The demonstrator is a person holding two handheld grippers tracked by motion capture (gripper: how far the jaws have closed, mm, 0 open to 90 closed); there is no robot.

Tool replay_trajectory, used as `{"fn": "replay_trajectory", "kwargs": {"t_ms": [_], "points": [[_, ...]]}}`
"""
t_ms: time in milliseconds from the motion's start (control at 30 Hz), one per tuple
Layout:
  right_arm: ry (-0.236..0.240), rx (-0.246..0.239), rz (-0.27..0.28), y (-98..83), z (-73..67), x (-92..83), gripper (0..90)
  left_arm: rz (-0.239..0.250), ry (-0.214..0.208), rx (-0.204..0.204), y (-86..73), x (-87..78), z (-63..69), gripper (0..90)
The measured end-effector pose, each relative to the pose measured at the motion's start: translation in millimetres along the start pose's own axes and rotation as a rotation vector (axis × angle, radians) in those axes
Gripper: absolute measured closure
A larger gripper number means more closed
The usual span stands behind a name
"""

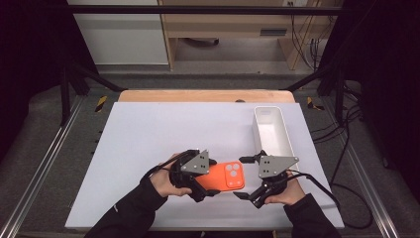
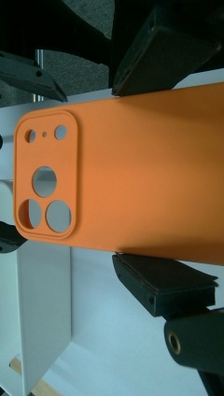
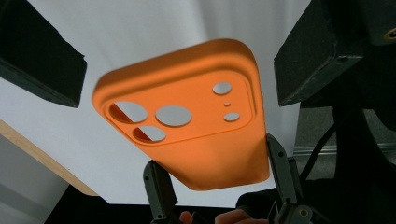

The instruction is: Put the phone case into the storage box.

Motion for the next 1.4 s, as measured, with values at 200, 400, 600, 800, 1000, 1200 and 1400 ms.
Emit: {"fn": "replay_trajectory", "kwargs": {"t_ms": [200,400,600,800,1000,1200,1400], "points": [[0.024,-0.007,-0.018,1.5,-2.4,5.8,3.2,0.009,-0.01,0.005,2.7,1.1,2.1,15.6],[0.045,-0.005,-0.025,0.3,-2.8,8.9,3.8,0.019,-0.017,0.01,4.9,2.1,3.6,15.7],[0.077,-0.004,-0.026,-1.0,-4.5,11.3,4.9,0.022,-0.026,0.013,5.4,4.1,4.7,15.7],[0.103,0.002,-0.005,-0.1,-5.4,13.4,6.1,0.03,-0.027,0.007,4.4,4.9,5.6,15.6],[0.116,0.001,0.004,0.0,-5.6,14.6,8.0,0.038,-0.033,0.006,3.2,4.6,6.1,15.7],[0.126,-0.006,0.012,-0.2,-6.1,15.6,10.6,0.05,-0.041,0.0,1.7,4.1,6.9,15.6],[0.141,-0.013,0.016,-0.8,-7.4,16.4,11.6,0.053,-0.052,0.003,0.9,3.9,8.5,15.7]]}}
Point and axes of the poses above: each handheld gripper's, and its own axes: x roughly forward along the jaws, y roughly out of its top, z roughly to its right, the point moved 6 cm from there along x, roughly forward along the jaws, and after that the axes turned 14 degrees about x, right-handed, at the moved point
